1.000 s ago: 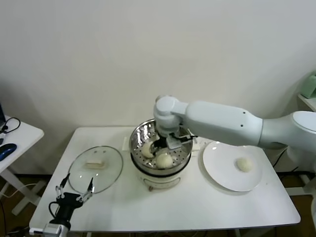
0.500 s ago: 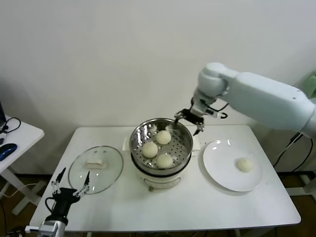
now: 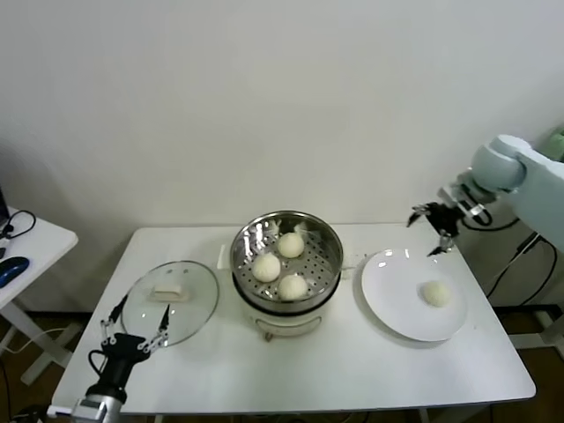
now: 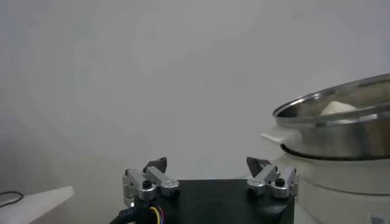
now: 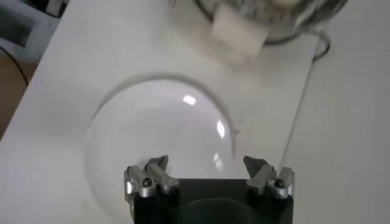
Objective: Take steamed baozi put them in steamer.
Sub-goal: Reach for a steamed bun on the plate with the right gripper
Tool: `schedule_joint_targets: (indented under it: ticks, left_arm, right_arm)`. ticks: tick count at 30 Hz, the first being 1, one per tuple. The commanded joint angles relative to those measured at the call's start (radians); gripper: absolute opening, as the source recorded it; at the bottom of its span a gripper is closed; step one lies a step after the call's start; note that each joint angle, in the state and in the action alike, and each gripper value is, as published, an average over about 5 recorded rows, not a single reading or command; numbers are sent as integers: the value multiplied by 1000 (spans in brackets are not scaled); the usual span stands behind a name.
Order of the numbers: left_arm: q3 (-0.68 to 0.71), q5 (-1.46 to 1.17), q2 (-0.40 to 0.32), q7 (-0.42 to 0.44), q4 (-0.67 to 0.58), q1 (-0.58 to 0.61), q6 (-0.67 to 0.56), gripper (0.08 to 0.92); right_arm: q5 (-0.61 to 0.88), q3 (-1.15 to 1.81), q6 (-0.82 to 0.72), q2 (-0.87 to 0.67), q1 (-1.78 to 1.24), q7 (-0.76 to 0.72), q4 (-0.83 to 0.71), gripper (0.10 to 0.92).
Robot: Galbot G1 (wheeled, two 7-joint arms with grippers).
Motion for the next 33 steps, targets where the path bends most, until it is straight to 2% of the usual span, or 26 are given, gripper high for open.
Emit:
schedule_joint_targets:
  ticks: [1, 17, 23, 33]
  left_arm:
    - [2, 8, -7, 10, -4, 0, -11, 823]
    - [-20, 20, -21, 3, 14, 21, -5, 823]
    - [-21, 26, -24, 1, 23, 20, -4, 823]
    - [-22, 26, -19, 6, 25, 21, -3, 823]
  right_arm:
    - [-197, 201, -13, -94, -274, 17, -82, 823]
    - [-244, 293, 6, 153, -405, 114, -305, 823]
    - [-312, 326, 34, 192, -413, 113, -376, 823]
    - [-325, 328, 35, 213, -426, 109, -409, 823]
